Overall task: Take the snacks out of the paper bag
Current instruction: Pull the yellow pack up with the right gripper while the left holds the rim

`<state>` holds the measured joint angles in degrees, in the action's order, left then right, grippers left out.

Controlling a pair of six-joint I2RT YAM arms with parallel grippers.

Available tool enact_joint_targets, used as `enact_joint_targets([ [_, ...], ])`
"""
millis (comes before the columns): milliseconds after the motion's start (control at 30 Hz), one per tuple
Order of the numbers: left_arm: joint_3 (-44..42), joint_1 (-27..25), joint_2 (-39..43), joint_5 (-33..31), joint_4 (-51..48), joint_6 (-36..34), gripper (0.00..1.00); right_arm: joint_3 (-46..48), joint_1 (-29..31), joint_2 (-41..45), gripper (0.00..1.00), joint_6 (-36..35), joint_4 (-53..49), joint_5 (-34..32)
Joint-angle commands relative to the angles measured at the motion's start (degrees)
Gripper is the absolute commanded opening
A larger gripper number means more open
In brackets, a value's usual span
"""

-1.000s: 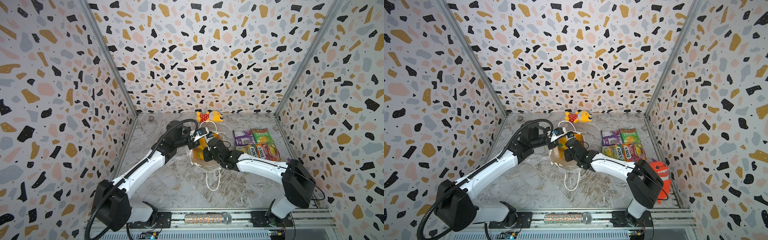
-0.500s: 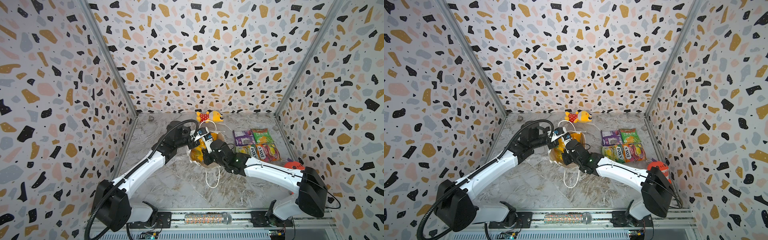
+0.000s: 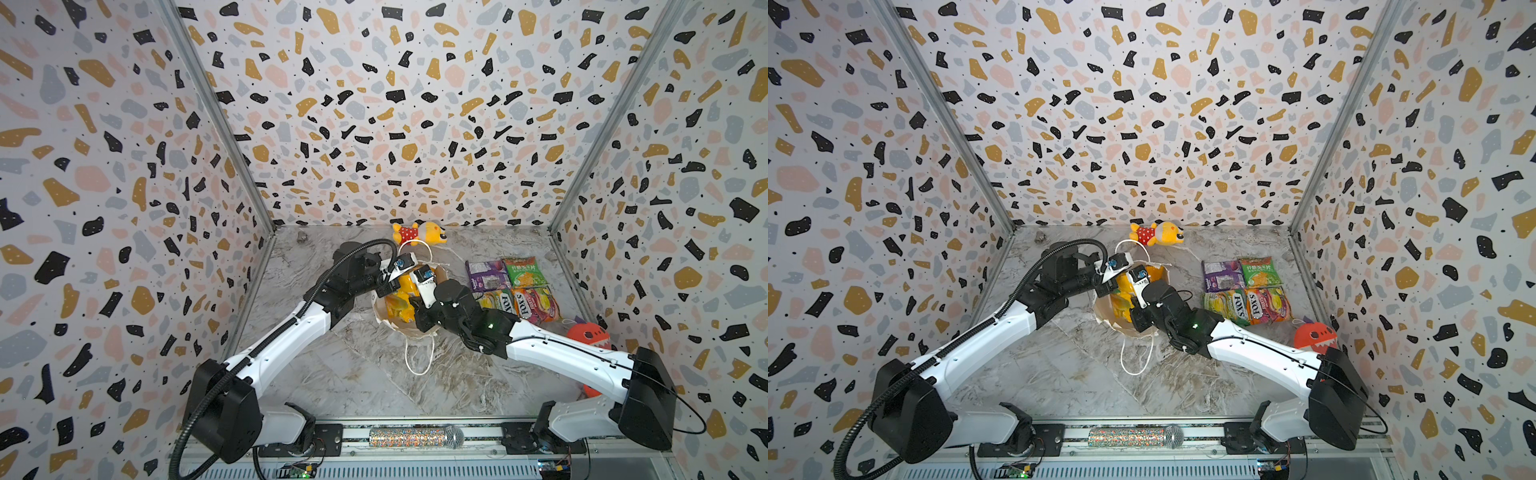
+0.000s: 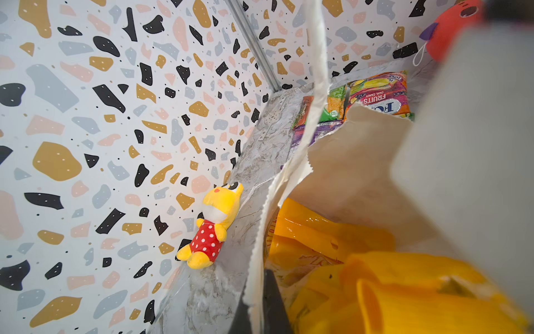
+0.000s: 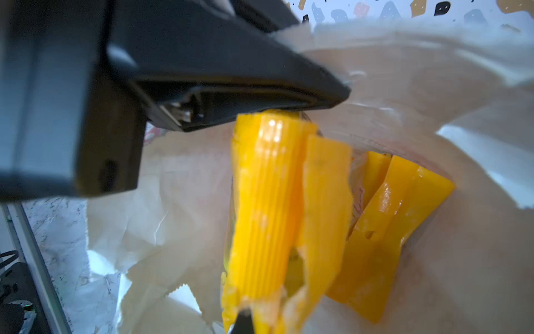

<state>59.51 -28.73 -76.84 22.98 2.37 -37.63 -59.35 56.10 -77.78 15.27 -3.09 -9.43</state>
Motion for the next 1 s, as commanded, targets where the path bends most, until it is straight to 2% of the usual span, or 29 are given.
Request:
enact_joint_targets([
  [0, -1.1, -0.4, 0.6, -0.9, 2.5, 1.2, 0.00, -0.5, 0.3, 4.4, 0.00, -1.7, 5.6, -0.5],
  [100, -1.0, -0.4, 0.6, -3.8, 2.9, 1.8, 0.00, 0.5, 0.3, 5.2, 0.00, -1.8, 6.2, -0.5],
  [367, -3.3, -0.2, 3.4, -16.6, 5.4, 2.5, 0.00, -0.2, 0.1, 2.9, 0.00, -2.0, 7.2, -0.6],
  [733, -5.9, 1.0, 7.8, -30.8, 9.6, 3.8, 0.00, -7.0, -1.9, -7.4, 0.00, -2.9, 13.4, 2.0],
  [833, -7.0, 1.0, 9.3, -30.5, 10.8, 3.5, 0.00, -9.5, -2.0, -10.0, 0.00, -3.5, 14.0, 2.9],
  [967, -8.0, 1.0, 9.8, -26.0, 11.2, 2.5, 0.00, -10.7, -2.1, -9.3, 0.00, -4.0, 13.9, 3.3],
])
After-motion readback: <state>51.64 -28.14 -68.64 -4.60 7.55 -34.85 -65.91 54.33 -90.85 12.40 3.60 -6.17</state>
